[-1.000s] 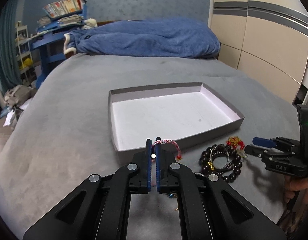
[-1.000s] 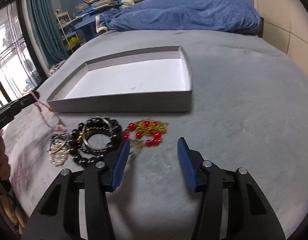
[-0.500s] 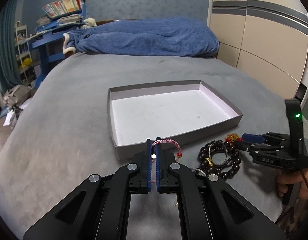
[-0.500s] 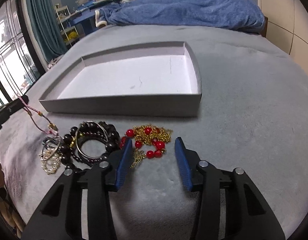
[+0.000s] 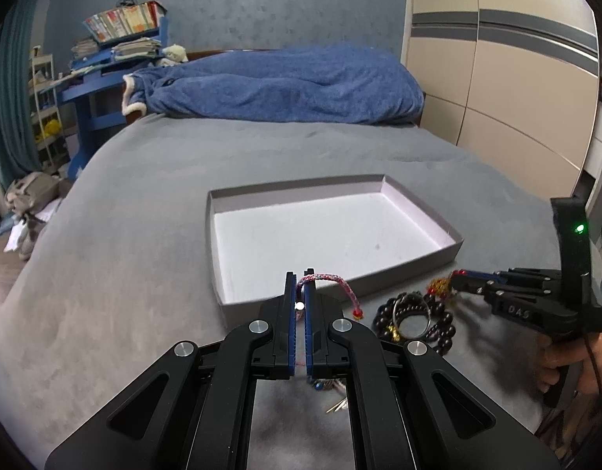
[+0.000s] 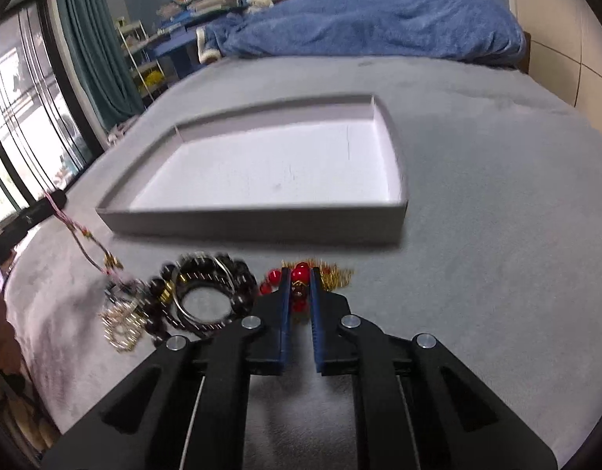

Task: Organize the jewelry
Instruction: 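Carry both pieces into the tray and open both tools to release them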

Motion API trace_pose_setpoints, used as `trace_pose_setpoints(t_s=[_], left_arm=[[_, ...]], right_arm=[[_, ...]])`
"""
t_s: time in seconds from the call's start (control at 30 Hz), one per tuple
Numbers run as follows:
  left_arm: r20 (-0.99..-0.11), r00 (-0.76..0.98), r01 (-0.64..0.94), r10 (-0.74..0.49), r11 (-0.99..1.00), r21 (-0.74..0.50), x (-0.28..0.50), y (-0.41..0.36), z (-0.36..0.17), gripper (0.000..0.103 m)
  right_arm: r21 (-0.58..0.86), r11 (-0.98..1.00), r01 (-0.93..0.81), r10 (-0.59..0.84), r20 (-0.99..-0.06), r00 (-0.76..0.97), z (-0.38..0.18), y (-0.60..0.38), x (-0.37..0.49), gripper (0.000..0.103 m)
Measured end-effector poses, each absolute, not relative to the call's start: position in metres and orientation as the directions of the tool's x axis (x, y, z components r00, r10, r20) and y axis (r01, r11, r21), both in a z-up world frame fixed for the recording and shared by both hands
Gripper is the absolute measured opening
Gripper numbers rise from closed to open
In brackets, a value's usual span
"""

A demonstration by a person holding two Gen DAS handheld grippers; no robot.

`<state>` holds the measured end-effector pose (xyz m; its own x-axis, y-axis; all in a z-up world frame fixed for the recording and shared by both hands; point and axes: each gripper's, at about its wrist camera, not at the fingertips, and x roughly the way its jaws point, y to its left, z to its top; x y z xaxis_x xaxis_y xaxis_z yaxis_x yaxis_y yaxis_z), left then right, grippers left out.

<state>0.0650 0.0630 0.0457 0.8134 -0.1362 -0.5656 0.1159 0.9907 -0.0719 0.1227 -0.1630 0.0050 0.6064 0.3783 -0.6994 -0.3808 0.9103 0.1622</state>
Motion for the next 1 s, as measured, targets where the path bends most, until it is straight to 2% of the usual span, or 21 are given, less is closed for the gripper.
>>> trace_pose_setpoints(t_s=[0.73,1.0], left_arm=[[-0.461,0.860,0.201,-0.218,0.976,-0.088,0.099,0.046,0.088,0.004],[-0.451,0.862,0.204,-0.231,0.973,-0.109,0.122,0.053,0.089,0.004]], right_arm=[[0.116,0.902,-0.417,0.410,-0.538,0.737,0.109,-0.170,0.170,0.009],[0.128,0.904,-0.408,0.411,-0.522,0.747,0.105,-0.165,0.188,0.009]])
